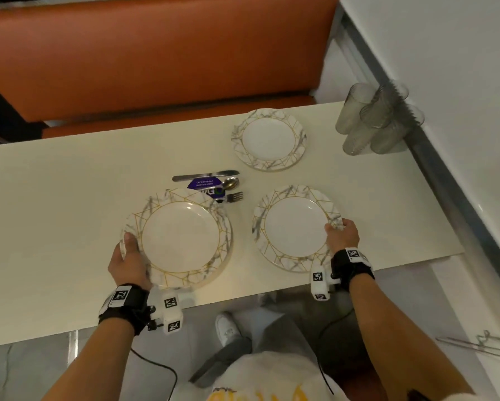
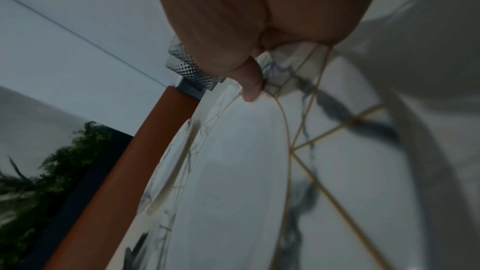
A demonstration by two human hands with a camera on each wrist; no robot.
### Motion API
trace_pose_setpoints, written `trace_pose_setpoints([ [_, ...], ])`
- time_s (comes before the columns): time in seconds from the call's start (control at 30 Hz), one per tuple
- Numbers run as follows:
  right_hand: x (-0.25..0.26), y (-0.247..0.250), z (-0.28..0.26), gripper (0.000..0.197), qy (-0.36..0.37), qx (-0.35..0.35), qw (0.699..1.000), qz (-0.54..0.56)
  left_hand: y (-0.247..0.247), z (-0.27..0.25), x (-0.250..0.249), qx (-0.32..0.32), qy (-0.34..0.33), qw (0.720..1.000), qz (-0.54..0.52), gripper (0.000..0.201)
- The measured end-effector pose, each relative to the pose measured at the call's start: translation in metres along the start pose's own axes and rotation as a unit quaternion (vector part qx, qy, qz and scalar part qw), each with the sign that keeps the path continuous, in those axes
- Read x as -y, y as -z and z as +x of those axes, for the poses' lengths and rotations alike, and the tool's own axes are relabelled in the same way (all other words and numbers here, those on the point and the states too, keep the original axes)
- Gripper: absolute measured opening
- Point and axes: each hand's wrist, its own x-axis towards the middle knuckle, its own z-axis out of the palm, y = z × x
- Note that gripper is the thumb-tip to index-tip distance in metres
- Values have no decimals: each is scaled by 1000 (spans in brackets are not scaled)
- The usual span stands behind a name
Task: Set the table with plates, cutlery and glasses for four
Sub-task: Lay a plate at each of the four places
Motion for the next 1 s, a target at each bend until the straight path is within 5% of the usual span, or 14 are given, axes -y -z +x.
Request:
trace_pose_setpoints([
  [0.73,-29,12,-19,53,42,-9,997,-57,0,-25,0,60,11,998,-7,50],
  [0.87,-16,14,-29,55,32,-47,979,-198,-1,-27,-3,58,6,998,9,51],
  [1.0,9,1,-52,47,136,-63,961,-233,3,-29,-8,67,16,998,10,47],
])
